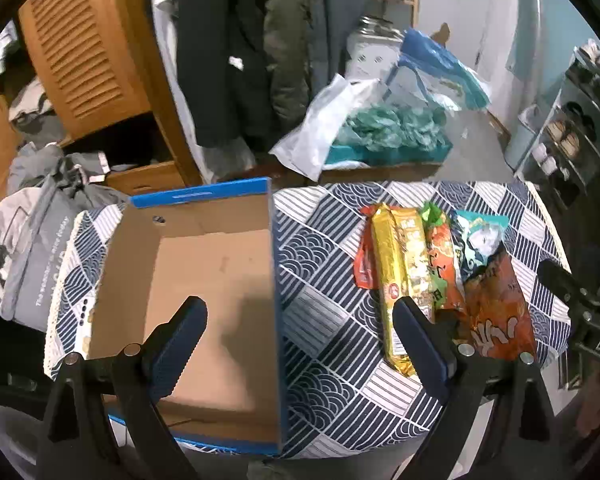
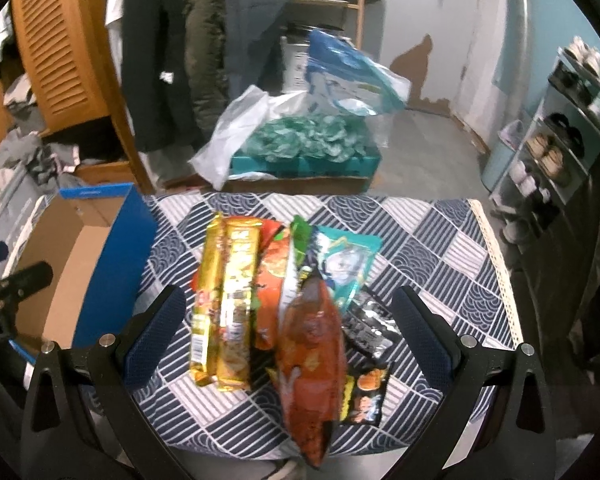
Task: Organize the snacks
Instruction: 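Reach the left tool to the yellow wafer bar while the right tool reaches the orange chip bag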
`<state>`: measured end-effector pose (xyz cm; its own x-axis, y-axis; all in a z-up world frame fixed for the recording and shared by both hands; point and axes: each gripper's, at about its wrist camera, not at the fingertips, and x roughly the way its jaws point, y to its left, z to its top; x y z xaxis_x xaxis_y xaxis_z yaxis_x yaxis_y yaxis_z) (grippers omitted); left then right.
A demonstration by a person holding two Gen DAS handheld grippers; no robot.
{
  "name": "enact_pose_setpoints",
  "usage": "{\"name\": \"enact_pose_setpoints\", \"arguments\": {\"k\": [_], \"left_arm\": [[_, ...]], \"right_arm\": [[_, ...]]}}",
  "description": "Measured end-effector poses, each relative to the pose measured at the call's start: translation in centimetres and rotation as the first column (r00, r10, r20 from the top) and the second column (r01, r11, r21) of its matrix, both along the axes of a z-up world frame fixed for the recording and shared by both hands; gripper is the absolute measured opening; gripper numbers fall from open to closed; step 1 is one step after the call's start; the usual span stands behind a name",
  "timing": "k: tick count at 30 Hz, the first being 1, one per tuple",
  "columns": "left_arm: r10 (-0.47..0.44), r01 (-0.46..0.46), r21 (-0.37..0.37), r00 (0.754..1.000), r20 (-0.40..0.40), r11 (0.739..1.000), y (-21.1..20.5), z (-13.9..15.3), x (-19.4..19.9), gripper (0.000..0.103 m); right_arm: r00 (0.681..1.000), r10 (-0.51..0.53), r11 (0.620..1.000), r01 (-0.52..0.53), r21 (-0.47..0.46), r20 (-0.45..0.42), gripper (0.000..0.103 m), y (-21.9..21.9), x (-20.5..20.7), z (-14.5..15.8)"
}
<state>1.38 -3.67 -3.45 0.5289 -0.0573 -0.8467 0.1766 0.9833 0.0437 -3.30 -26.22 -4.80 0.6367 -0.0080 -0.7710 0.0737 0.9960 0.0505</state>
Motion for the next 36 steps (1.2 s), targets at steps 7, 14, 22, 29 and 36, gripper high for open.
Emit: {"name": "enact_pose_setpoints", "arguments": {"k": [7,14,22,29,36], "left_arm": [[-0.036,0.037,0.009,0.996,-0.083,0.999,-1.8,-1.9,1.1,0.095],[-0.043,0.048,0.033,0.987,-0.155,0.998,-3.5,-4.5,1.8,0.095],[-0.073,0.083,0.039,0.974,-0.214,0.996,-5.4,-7.2,2.3,0.095],[-0.094,0.106,0.041,0.970,-0.226,0.994,-6.8,-8.6,2.9,0.095],[-0.088,0.090,-0.002,0.961,-0.262,0.996,-7.1,-10.2,4.1,0.095]], "right_arm": [[0.996,-0.018,0.996,0.025,0.085,-0.087,0.101,-2.4,0.5,-2.4],[0.984,0.018,0.999,-0.013,0.032,-0.178,0.101,-1.7,0.7,-5.2],[0.968,0.045,0.999,-0.040,0.028,-0.246,0.101,-1.2,1.6,-7.8],[0.955,0.052,0.998,-0.041,0.044,-0.291,0.092,-1.1,2.7,-9.7],[0.937,0.073,0.997,-0.059,0.051,-0.342,0.062,-1.0,3.1,-11.5]]}}
